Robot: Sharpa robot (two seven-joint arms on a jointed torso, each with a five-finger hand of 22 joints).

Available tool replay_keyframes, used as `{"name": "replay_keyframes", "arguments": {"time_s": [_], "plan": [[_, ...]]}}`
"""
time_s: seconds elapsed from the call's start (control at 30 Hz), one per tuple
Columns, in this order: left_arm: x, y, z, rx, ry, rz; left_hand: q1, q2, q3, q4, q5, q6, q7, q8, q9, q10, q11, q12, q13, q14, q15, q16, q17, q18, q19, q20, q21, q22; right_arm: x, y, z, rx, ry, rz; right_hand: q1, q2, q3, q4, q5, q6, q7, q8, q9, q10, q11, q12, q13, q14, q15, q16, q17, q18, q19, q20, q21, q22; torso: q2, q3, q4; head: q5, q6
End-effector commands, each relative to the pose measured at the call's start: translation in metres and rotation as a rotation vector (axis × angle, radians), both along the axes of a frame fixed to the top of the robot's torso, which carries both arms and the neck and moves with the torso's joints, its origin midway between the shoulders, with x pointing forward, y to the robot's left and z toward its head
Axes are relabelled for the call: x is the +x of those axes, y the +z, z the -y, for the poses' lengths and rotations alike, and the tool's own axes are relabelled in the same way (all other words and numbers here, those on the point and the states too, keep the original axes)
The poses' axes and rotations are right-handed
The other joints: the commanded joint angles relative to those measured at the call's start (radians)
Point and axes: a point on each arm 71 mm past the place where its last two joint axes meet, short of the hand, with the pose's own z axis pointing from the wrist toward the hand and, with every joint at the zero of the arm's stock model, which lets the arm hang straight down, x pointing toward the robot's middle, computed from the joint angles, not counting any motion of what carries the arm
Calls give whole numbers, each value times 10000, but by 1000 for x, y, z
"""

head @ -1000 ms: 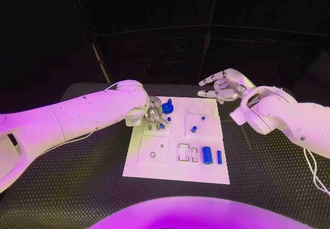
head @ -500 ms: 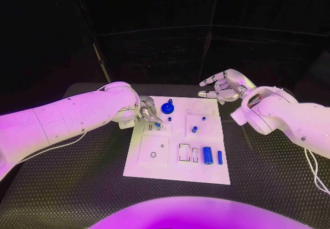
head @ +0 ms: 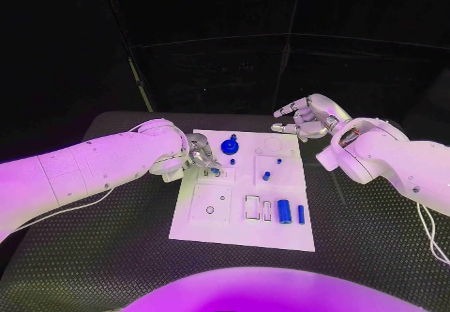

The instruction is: Assemble the parts on the task board

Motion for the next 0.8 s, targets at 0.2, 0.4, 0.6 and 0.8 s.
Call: {"name": "replay_keyframes", "arguments": {"time_s": [0.2, 0.4, 0.6, 0.8], "plan": [[-2, -2, 5, 239, -26, 840, -84, -47, 1694, -1521, 3, -2, -43, 61, 49, 68, -27, 42, -6, 1018, -33, 31, 2634, -199, 47, -7, 32, 21, 0, 2, -2, -21, 142, 180, 37, 94, -60, -8, 67, 62, -11, 32, 7, -24, -34, -54, 0, 556, -55, -53, 332, 189, -33, 5, -34, -3, 5, -5, -11, -8, -30], [-4, -4, 5, 350, -106, 870, -134, -80, 1817, -1565, 2, -5, -41, 83, 75, 68, -27, 27, -24, 1018, -32, 31, 2634, -200, 49, -7, 32, 27, 0, 2, -2, -29, 142, 189, 37, 94, -60, -8, 67, 62, -11, 32, 7, -24, -34, -54, 0, 556, -55, -53, 332, 189, -33, 5, -34, -3, 0, 0, -7, -16, -40], [-6, -6, 6, 520, -312, 760, -200, -180, 2126, -1717, 21, -20, -36, 143, 140, 60, -25, -8, -62, 1018, -32, 31, 2634, -198, 48, -7, 26, 32, 0, 2, -2, -33, 147, 184, 21, 111, -75, 5, 87, 66, -13, 38, 7, -27, -35, -55, -4, 557, -56, -55, 335, 190, -36, 3, -44, -15, 4, -3, -11, -6, -43], [-6, -7, 6, 636, -372, 793, -289, -240, 2312, -1783, 21, -31, -32, 191, 188, 50, -23, -43, -104, 1018, -28, 31, 2634, -197, 45, -4, 19, 32, 1, 2, -3, -29, 164, 185, 13, 115, -81, 10, 85, 67, -13, 40, 7, -31, -34, -60, -12, 556, -56, -57, 330, 189, -31, 3, -41, -8, 2, 0, -19, 4, -52]]}}
